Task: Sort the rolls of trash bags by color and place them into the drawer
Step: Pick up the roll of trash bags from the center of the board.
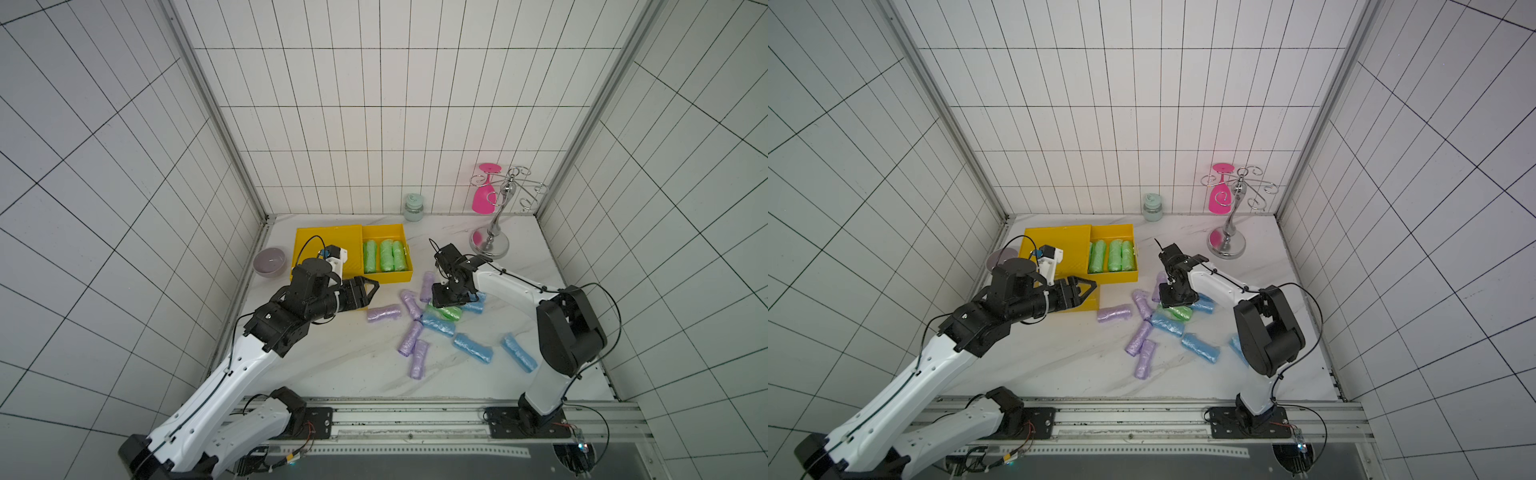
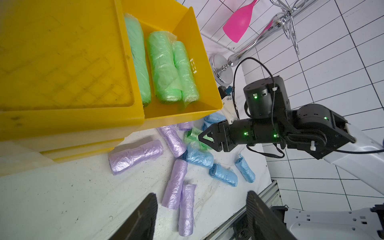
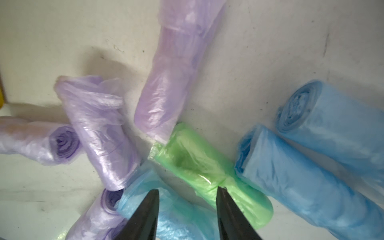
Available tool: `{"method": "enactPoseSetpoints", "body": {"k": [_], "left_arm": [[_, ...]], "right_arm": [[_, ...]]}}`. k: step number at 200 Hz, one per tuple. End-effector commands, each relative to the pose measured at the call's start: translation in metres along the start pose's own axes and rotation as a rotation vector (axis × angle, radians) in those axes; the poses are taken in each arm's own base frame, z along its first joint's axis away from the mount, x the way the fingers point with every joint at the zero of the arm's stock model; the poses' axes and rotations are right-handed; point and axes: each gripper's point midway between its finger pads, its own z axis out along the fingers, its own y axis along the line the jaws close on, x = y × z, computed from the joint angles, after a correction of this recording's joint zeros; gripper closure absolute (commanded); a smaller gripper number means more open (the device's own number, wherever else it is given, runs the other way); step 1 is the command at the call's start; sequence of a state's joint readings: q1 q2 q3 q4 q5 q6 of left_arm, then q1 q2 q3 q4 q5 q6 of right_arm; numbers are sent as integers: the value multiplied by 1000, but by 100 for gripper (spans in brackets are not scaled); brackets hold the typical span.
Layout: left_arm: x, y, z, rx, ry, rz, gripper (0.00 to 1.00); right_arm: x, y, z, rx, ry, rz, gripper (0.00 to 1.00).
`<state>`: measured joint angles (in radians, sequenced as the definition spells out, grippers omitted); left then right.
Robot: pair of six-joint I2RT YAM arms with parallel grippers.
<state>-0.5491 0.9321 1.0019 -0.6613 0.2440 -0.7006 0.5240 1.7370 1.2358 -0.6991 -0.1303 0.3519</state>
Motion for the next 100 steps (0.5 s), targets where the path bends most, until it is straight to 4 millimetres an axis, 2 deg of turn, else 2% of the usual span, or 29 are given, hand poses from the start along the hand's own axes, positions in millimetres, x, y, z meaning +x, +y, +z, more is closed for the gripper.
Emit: {"method": "enactPoseSetpoints", "body": {"k": [1, 29, 100], "left_arm": [[-4, -9, -3, 35, -18, 10, 33], [-4, -9, -4, 39, -20, 8, 33], [-2, -8, -3, 40, -16, 4, 33]], "right_arm": [[1, 1, -21, -22, -29, 35, 52], [-6, -1, -28, 0, -62, -60, 52], [-7, -15, 11, 85, 8, -171, 51]]}}
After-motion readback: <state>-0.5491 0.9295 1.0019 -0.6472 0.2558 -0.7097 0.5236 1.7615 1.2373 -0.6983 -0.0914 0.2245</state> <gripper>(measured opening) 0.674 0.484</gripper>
